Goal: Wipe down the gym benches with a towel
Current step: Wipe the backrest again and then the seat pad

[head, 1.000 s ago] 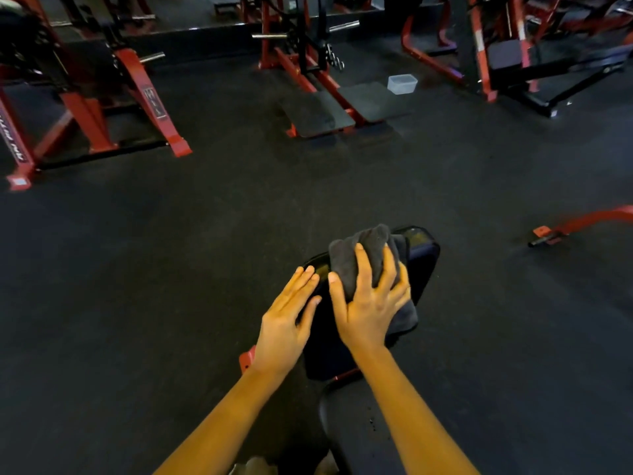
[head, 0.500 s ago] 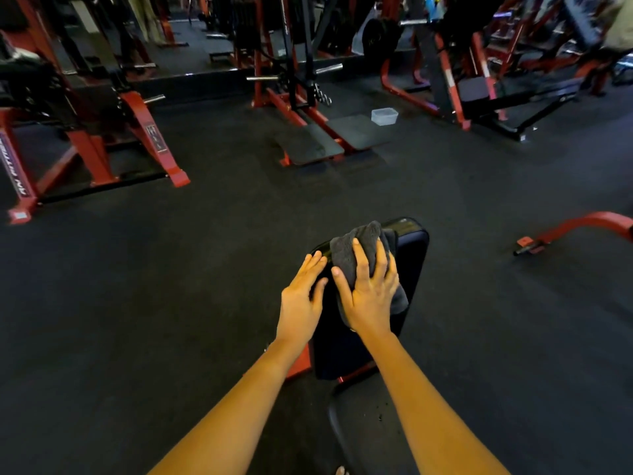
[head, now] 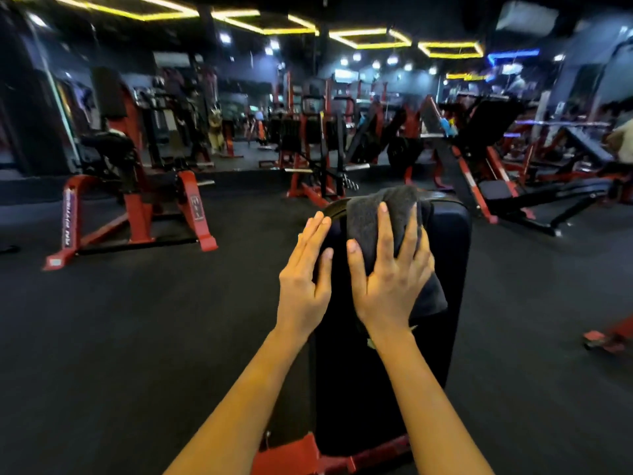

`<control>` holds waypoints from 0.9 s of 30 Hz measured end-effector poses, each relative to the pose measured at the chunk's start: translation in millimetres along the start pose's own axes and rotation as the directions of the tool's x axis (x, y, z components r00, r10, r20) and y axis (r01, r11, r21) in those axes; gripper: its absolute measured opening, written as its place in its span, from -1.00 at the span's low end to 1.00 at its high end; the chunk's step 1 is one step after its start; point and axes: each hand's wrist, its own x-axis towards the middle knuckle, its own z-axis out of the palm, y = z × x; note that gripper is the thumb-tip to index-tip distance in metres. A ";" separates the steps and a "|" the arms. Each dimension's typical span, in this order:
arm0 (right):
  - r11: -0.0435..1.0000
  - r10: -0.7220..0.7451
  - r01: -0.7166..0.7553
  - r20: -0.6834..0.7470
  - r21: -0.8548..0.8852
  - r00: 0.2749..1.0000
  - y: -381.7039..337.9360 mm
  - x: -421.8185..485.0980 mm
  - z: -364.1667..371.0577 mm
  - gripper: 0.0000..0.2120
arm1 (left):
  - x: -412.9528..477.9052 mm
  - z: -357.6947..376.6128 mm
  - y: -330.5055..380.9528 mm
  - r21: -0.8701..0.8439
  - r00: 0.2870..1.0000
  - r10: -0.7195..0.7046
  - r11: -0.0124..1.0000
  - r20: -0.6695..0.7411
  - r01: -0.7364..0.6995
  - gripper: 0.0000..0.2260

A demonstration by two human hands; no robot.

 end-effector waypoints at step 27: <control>0.872 -0.488 0.488 -0.151 -0.038 0.860 42.3 -36.2 10.6 -0.51 | -28.1 28.2 -27.7 -0.274 0.979 -0.028 0.961 -0.202 -0.029 -0.57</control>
